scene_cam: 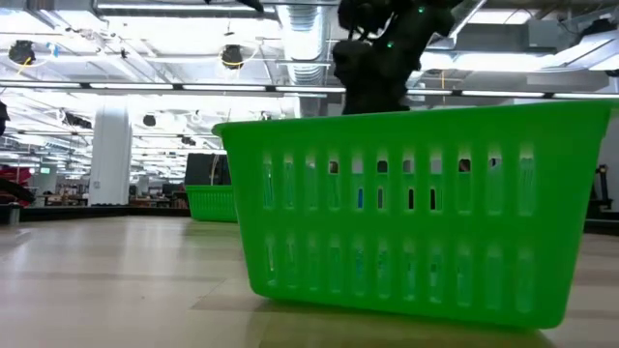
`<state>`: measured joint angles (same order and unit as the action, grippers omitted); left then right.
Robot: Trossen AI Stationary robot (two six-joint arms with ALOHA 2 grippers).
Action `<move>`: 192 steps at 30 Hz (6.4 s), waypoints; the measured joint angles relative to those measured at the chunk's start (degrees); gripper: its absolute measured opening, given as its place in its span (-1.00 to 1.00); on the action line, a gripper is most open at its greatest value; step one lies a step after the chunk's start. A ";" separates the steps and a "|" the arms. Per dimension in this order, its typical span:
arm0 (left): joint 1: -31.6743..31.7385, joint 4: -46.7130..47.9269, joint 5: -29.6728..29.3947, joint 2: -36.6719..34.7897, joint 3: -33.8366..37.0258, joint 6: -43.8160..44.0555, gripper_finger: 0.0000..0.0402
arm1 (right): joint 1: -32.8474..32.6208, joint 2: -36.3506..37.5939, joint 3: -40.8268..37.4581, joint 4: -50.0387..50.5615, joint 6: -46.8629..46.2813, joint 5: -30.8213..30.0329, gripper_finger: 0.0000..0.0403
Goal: Stack baskets by color
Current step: Stack the bottom blue bin on the top blue bins
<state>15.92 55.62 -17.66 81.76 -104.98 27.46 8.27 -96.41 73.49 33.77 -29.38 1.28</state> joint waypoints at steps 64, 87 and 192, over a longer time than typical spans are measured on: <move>-0.52 15.79 -5.65 -26.30 -0.59 2.14 0.36 | -8.00 -20.98 15.15 -12.09 -11.59 -3.25 -0.27; -0.52 18.46 -5.70 -26.31 -0.58 2.10 0.36 | -8.20 -26.50 15.22 -15.04 -13.73 -2.90 0.16; -0.50 25.98 -10.00 -23.65 -0.58 13.70 0.36 | 33.30 -17.33 12.39 -2.45 31.44 21.31 -0.71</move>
<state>15.42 81.60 -27.66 58.11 -105.56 41.17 41.57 -113.73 85.89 31.32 2.05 22.59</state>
